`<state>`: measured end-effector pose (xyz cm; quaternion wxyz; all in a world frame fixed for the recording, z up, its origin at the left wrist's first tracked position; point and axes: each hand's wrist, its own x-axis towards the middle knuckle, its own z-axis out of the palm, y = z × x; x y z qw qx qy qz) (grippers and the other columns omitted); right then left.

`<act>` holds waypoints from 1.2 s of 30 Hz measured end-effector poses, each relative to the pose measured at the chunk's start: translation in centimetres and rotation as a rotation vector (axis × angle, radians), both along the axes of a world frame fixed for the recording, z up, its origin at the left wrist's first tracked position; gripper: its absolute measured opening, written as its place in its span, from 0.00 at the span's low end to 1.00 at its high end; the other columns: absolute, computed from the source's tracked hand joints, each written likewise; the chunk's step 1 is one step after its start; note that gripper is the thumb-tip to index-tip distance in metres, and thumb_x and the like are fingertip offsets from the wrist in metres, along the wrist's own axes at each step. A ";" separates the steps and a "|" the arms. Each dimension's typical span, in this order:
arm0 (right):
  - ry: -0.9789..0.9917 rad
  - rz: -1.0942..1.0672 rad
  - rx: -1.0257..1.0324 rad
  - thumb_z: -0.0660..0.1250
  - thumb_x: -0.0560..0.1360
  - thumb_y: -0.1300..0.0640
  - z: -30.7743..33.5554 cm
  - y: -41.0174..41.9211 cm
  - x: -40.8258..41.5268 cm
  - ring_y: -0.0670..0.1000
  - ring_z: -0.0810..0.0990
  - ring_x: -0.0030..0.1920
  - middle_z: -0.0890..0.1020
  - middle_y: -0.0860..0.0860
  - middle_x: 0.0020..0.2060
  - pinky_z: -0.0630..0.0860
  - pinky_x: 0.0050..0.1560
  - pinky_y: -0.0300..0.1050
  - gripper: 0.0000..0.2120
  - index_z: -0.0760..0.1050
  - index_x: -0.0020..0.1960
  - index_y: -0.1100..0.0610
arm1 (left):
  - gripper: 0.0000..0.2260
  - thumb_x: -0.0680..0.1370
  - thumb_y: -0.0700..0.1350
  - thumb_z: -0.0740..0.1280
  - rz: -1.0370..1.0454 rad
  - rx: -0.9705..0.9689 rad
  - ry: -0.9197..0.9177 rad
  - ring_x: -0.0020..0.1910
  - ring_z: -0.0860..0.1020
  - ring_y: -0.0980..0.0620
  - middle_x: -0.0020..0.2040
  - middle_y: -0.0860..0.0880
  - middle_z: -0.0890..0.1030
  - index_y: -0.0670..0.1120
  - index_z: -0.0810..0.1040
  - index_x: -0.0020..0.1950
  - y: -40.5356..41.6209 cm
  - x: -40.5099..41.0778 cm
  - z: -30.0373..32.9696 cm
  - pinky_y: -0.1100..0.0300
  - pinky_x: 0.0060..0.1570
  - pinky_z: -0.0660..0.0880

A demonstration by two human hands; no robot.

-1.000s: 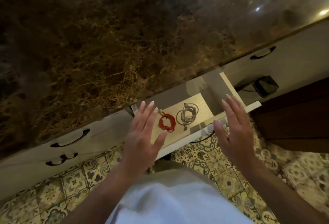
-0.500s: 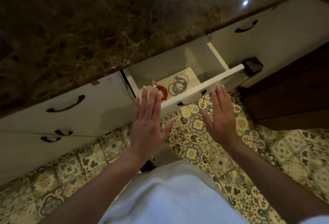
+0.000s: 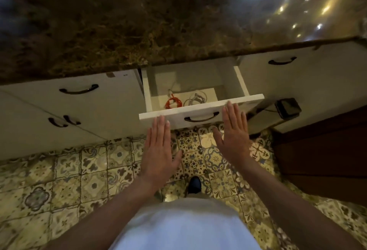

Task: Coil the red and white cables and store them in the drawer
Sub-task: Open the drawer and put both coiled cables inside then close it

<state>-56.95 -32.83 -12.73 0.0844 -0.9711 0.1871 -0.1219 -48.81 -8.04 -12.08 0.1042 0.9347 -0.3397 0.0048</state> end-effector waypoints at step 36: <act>0.167 0.279 -0.054 0.66 0.80 0.49 1.2 -8.4 12.4 0.62 0.43 0.84 0.45 0.61 0.84 0.54 0.83 0.59 0.41 0.50 0.84 0.62 | 0.45 0.82 0.54 0.67 0.153 0.061 0.103 0.84 0.39 0.40 0.85 0.38 0.39 0.38 0.39 0.83 -9.6 11.5 -1.4 0.44 0.83 0.47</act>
